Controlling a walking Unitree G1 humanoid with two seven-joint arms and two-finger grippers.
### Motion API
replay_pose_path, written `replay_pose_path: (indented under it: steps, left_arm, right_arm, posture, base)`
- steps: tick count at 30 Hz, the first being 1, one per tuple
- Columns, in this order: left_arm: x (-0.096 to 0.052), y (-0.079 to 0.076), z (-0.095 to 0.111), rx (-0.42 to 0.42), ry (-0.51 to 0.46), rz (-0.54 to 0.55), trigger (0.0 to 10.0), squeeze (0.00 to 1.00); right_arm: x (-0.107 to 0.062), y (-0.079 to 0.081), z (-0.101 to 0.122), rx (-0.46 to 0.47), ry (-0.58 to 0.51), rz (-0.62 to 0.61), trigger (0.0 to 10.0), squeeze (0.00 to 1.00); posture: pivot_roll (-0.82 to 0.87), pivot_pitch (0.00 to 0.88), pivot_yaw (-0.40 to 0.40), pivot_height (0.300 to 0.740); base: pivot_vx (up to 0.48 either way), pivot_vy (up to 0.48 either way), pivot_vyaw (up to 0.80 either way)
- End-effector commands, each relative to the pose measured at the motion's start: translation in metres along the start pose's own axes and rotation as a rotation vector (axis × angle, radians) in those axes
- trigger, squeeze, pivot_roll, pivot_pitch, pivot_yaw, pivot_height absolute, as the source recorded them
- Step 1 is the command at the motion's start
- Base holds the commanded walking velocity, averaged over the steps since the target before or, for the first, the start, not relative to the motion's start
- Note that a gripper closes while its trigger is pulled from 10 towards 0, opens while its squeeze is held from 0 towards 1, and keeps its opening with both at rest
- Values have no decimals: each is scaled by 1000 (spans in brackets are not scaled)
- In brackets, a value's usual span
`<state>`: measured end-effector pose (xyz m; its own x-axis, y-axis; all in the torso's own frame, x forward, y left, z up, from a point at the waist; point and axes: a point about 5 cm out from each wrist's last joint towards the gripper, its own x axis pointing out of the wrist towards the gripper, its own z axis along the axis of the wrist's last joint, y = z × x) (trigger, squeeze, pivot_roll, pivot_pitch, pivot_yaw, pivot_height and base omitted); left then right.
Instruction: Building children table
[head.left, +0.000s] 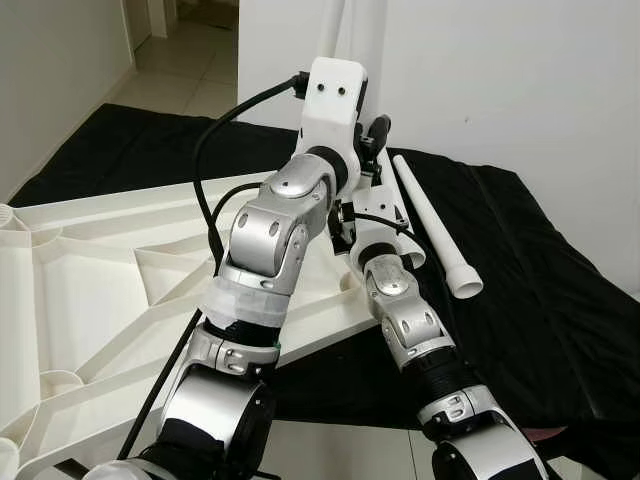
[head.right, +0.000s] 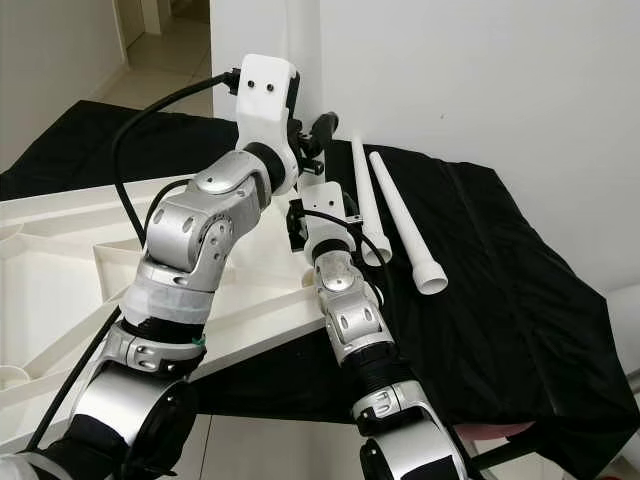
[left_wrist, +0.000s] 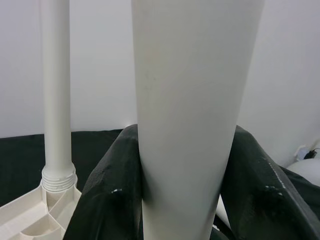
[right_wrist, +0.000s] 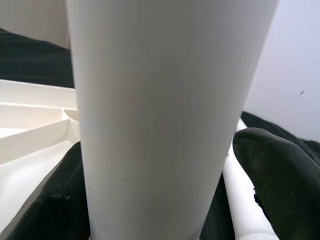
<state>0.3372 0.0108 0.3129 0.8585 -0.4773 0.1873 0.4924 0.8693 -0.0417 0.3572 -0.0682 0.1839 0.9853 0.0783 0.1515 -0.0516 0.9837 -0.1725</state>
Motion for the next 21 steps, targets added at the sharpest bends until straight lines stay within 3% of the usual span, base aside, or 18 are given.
replay_pose_path:
  steps: [1,8,9,11,12,13,14,15,20,21]
  left_arm:
    - [4,-11,5,-15,-16,37,10000,0]
    - [5,-13,5,-22,-12,34,10000,0]
    - [5,-13,5,-25,-11,32,10000,0]
    - [5,-13,5,-25,-11,32,10000,0]
    - [5,-14,5,-25,-10,30,10000,0]
    - [5,-14,5,-25,-10,30,10000,0]
    - [5,-14,5,-28,-7,28,10000,0]
    - [5,-15,4,-29,-7,28,10000,0]
    - [6,-15,4,-29,-6,28,10000,0]
    - [6,-15,5,-30,-6,28,10000,0]
  right_arm:
    - [3,-6,3,-11,-28,-44,10000,0]
    - [2,2,6,-41,-51,-20,10000,0]
    - [2,3,7,-43,-60,-19,8510,0]
    - [2,3,7,-43,-60,-19,8510,0]
    - [2,3,8,-46,-65,-20,7882,0]
    - [2,3,8,-46,-65,-20,7882,0]
    - [2,3,9,-46,-70,-25,4549,0]
    - [2,3,9,-36,-67,-27,2706,0]
    - [3,4,8,-30,-66,-29,2706,0]
    - [3,4,8,-24,-65,-31,0,0]
  posture:
    - [47,0,-134,740]
    - [49,0,-138,740]
    - [49,0,-139,740]
    - [49,0,-139,740]
    - [49,0,-139,740]
    - [49,0,-139,740]
    - [48,0,-138,740]
    - [48,0,-138,740]
    - [48,0,-138,740]
    - [48,0,-138,740]
  base:
    - [0,0,0]
    - [0,0,0]
    - [0,0,0]
    - [0,0,0]
    - [0,0,0]
    - [0,0,0]
    - [0,0,0]
    - [0,0,0]
    - [0,0,0]
    - [0,0,0]
